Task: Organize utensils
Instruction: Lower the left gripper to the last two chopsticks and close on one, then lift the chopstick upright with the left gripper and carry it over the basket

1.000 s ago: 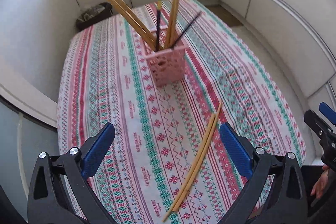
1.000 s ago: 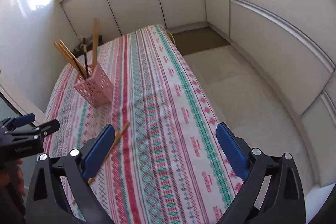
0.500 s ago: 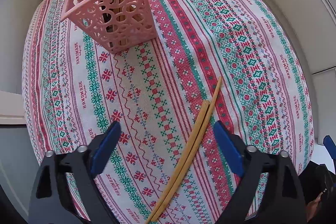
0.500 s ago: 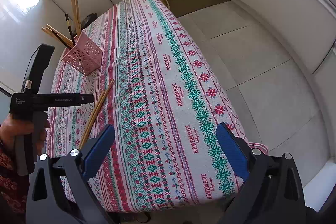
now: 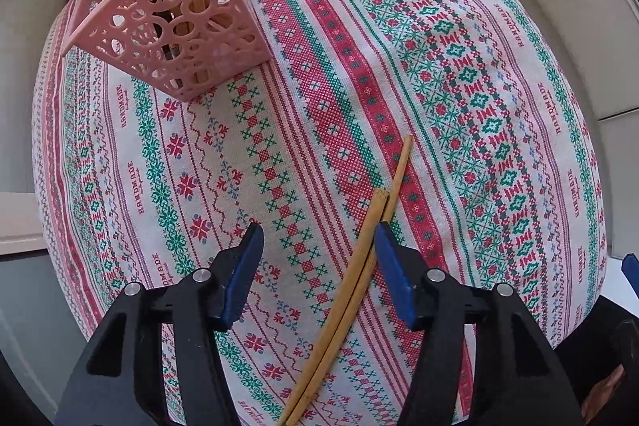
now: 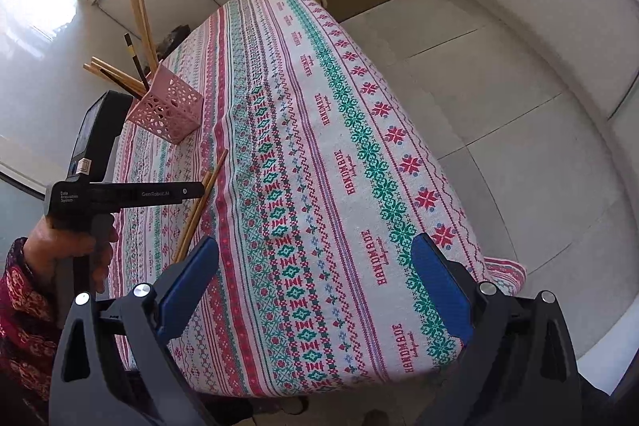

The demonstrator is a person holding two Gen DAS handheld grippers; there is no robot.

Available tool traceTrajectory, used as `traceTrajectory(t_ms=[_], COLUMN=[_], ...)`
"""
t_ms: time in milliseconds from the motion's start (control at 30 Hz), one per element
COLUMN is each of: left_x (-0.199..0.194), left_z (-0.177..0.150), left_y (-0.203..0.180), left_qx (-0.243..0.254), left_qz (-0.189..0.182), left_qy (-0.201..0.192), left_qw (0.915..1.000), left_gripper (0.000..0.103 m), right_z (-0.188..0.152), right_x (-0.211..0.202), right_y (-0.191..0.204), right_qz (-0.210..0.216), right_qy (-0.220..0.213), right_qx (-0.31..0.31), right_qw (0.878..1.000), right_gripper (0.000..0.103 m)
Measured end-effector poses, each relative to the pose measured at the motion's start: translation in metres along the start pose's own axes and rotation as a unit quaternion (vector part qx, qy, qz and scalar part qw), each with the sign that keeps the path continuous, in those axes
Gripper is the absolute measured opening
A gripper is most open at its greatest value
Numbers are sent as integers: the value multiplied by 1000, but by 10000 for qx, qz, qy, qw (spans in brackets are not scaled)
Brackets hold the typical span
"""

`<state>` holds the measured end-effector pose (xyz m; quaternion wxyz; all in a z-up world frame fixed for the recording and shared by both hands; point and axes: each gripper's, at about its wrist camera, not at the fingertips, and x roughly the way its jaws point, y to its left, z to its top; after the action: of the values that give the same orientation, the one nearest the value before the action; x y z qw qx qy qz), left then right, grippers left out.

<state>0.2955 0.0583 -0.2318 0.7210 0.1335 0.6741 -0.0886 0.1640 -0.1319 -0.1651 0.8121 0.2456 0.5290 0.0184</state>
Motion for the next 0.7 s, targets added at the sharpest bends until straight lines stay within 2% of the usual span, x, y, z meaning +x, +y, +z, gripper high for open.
traceTrajectory(t_ms=[100,167,300,367,433,600,633,700], left_x=[-2,0,4,8,7,1,1,-5], left_z=[0,1,0,-4,-7,-10,-11,-13], left_y=[-9,-13,4,9,10,0,-5,-14], left_qx=[204,164,-103,8,88,295,314,398], left_qz=[-219,-412,-825,-606,-632,-422,-464,-496], left_qy=[5,35,57,131,108,4,-20,-206], left_qw=[9996,9990,9965,9981,9979,9987,9984,9978], left_gripper=[35,33,33,32,32,29,19,9], right_z=[0,0,0,1,1,4,6,16], right_x=[2,3,7,9,12,18,20,21], right_y=[2,3,7,9,10,16,18,26], right_qz=[-113,-179,-212,-266,-283,-261,-267,-334], right_qy=[8,-11,-18,-22,11,93,95,-24], right_qx=[-26,-32,-24,-61,-66,-4,31,106], right_qw=[9999,9998,9998,9996,9996,9996,9996,9994], right_gripper=[94,94,94,94,94,94,94,94])
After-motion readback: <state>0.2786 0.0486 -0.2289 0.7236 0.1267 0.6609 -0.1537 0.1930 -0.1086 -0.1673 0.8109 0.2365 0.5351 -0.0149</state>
